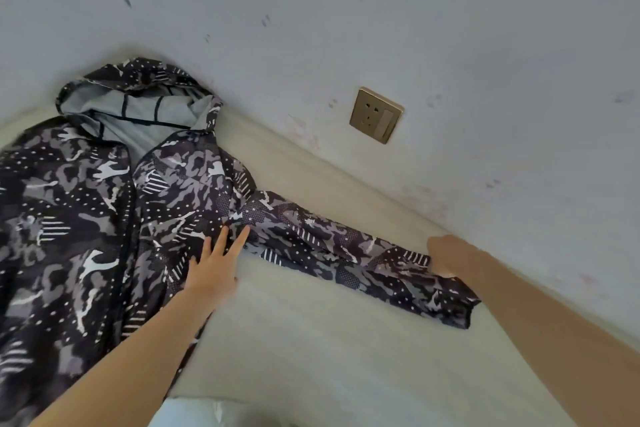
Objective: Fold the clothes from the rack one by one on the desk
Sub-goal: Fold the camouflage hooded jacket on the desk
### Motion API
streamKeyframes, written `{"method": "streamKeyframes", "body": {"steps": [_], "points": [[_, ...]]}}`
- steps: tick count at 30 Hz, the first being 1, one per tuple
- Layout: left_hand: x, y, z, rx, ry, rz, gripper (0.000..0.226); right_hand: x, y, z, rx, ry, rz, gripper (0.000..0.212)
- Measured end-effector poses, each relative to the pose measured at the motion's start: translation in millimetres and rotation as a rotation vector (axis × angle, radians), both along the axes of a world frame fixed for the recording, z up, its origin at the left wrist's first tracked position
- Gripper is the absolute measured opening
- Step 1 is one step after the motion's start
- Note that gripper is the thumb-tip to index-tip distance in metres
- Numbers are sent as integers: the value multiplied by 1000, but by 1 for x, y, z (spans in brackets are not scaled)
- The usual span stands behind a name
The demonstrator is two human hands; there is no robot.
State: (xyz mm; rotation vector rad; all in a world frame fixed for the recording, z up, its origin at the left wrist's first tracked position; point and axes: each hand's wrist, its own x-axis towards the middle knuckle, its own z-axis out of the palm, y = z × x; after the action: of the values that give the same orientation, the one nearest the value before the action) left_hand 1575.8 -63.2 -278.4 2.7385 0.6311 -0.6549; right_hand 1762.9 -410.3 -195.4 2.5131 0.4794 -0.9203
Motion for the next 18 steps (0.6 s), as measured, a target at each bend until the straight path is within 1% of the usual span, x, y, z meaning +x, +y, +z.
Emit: {"method": "streamKeyframes", "body": {"steps": [2, 5, 8, 10, 13, 16, 18], "points": [[-4, 2, 0, 4, -25, -4, 94, 5, 25, -8, 93, 22, 25, 33], [-8, 4, 2, 18, -68, -4, 87, 9, 77, -12, 292, 30, 33, 29], [-14, 4, 1, 46, -117, 39, 77, 11, 136, -17, 448, 70, 60, 28], [-18, 7, 0, 86, -138, 71, 71, 12, 177, -20, 521, 98, 68, 27], [-21, 12, -5, 103, -147, 104, 70, 14, 232, -23, 611, 123, 64, 28], [-21, 17, -14, 87, -116, 127, 72, 16, 284, -30, 653, 155, 59, 40], [-22, 13, -18, 72, -123, 98, 71, 18, 304, -36, 660, 188, 56, 47]]}}
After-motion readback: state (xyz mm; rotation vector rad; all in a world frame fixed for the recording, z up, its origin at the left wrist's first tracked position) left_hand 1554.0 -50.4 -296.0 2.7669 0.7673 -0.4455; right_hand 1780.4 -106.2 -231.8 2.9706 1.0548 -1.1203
